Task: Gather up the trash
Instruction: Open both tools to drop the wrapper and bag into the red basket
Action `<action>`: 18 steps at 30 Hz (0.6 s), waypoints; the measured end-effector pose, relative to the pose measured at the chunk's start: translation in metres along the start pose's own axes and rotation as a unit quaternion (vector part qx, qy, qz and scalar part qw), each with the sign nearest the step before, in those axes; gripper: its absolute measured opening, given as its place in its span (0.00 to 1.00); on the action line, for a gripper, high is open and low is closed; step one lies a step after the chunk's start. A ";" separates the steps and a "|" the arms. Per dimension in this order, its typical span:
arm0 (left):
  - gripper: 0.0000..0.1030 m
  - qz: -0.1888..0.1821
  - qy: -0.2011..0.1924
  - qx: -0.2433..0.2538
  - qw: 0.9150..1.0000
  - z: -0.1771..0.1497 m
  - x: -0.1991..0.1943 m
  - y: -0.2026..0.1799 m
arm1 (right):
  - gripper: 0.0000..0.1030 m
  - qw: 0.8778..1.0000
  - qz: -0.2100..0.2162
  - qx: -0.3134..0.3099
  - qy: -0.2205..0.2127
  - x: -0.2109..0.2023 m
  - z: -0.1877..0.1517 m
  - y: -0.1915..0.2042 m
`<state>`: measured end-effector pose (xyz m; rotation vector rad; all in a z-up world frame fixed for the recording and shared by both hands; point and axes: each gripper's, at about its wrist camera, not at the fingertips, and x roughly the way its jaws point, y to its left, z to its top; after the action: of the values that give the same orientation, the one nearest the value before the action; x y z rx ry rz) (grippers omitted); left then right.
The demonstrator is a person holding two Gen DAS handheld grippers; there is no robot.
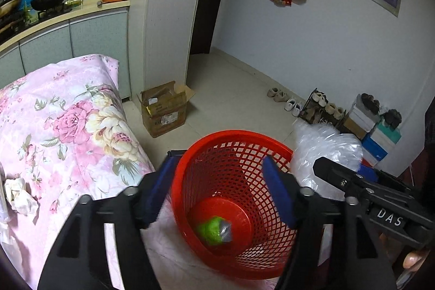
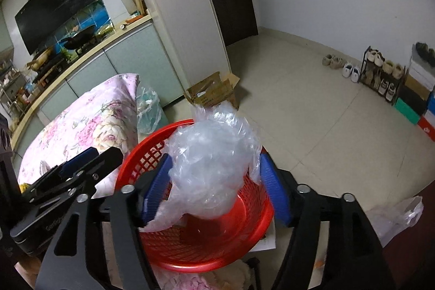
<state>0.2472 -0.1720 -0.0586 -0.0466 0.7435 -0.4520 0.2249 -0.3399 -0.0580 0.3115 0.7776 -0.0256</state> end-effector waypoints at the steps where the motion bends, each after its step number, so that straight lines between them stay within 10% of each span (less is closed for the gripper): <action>1: 0.71 -0.001 -0.001 -0.001 1.000 0.001 -0.001 0.000 | 0.72 1.000 0.007 0.008 0.001 -0.001 0.000 -0.001; 18: 0.77 0.043 -0.061 -0.042 0.996 0.003 -0.074 0.041 | 0.73 0.998 0.000 -0.015 -0.064 -0.040 0.006 0.018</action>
<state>0.2171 -0.1048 -0.0170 -0.1204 0.6426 -0.3328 0.2032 -0.3278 -0.0209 0.2788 0.6504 -0.0340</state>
